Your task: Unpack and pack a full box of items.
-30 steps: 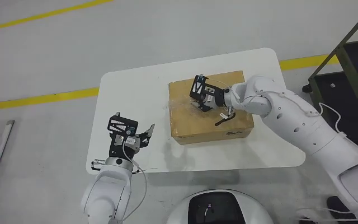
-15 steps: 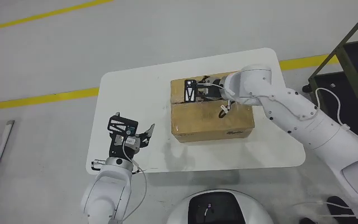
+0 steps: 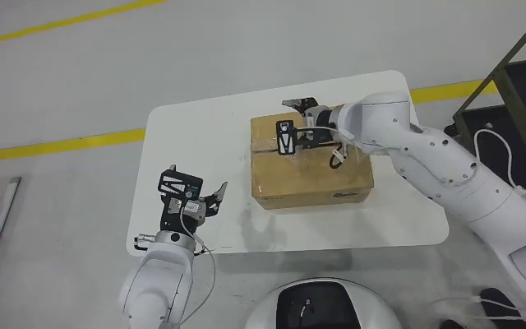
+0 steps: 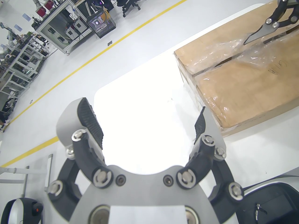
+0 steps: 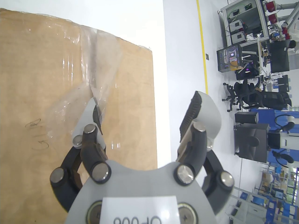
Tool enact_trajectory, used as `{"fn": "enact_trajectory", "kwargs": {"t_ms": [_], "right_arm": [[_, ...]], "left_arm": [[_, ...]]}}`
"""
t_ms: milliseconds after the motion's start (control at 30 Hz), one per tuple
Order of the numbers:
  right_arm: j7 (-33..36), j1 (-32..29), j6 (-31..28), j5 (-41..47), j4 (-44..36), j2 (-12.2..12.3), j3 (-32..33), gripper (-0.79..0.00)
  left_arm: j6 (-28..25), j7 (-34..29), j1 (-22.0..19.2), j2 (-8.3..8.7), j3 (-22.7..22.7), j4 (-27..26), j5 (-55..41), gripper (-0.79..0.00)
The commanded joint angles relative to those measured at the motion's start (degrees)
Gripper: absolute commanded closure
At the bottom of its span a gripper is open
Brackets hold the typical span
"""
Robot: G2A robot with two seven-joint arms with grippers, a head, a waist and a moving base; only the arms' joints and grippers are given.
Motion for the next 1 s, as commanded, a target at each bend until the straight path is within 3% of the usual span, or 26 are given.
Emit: {"fn": "enact_trajectory", "kwargs": {"t_ms": [0, 367, 500, 633, 767, 800, 833, 867, 967], "right_arm": [[0.1, -0.9, -0.7, 1.0, -0.2, 0.5, 1.8, -0.785], [3.0, -5.1, -3.5, 0.8, -5.2, 3.4, 11.1, -0.785], [3.1, -7.0, -4.4, 4.4, -6.0, 4.3, 15.1, -0.785], [2.7, -10.0, -6.3, 18.5, -4.3, 4.7, 18.9, -0.785], [6.8, -12.1, -9.0, 34.3, -2.5, 4.7, 19.2, -0.785], [9.1, -12.1, -8.9, 35.3, -2.0, 4.7, 18.9, -0.643], [10.4, -12.3, -9.5, 37.7, -1.7, 4.7, 18.2, -0.369], [11.6, -12.4, -9.9, 39.6, -1.1, 4.6, 17.4, -0.296], [15.2, -11.6, -9.7, 41.1, 0.1, 4.3, 15.4, -0.249]], "left_arm": [[0.0, 0.0, 0.0, 0.00, 0.0, 0.0, 0.0, -0.785], [0.0, 0.0, 0.0, 0.00, 0.0, 0.0, 0.0, -0.785], [0.0, 0.0, 0.0, 0.00, 0.0, 0.0, 0.0, -0.785], [0.0, 0.0, 0.0, 0.00, 0.0, 0.0, 0.0, -0.785], [0.0, 0.0, 0.0, 0.00, 0.0, 0.0, 0.0, -0.785], [0.0, 0.0, 0.0, 0.00, 0.0, 0.0, 0.0, -0.785], [0.0, 0.0, 0.0, 0.00, 0.0, 0.0, 0.0, -0.785], [0.0, 0.0, 0.0, 0.00, 0.0, 0.0, 0.0, -0.785], [0.0, 0.0, 0.0, 0.00, 0.0, 0.0, 0.0, -0.785]]}}
